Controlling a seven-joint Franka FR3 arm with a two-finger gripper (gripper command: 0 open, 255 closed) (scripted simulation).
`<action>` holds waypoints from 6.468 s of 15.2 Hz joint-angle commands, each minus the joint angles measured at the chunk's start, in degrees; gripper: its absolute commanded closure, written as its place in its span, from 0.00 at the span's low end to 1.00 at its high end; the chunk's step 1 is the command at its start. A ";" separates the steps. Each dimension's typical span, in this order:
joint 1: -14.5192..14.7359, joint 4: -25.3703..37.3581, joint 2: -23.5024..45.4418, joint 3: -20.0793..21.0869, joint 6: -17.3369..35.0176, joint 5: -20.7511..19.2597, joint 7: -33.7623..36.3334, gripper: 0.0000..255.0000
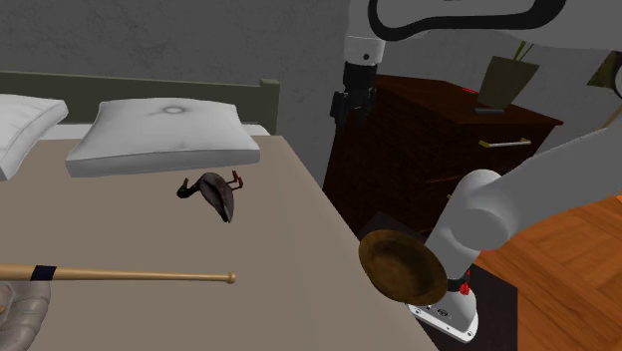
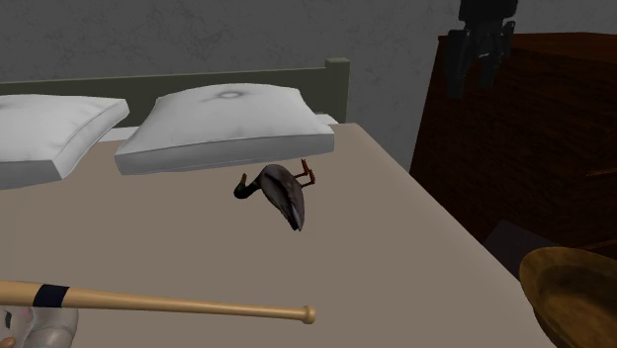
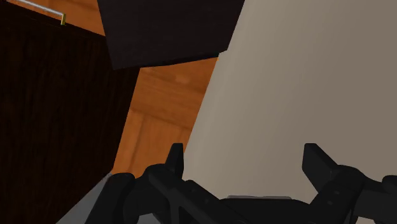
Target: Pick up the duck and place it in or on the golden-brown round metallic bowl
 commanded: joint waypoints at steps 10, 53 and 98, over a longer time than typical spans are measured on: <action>4.67 14.88 21.38 8.89 3.38 0.71 6.17 0.00; 15.80 46.59 59.01 17.19 2.02 -8.95 15.93 1.00; 16.77 8.87 6.85 17.55 -9.46 8.18 12.26 1.00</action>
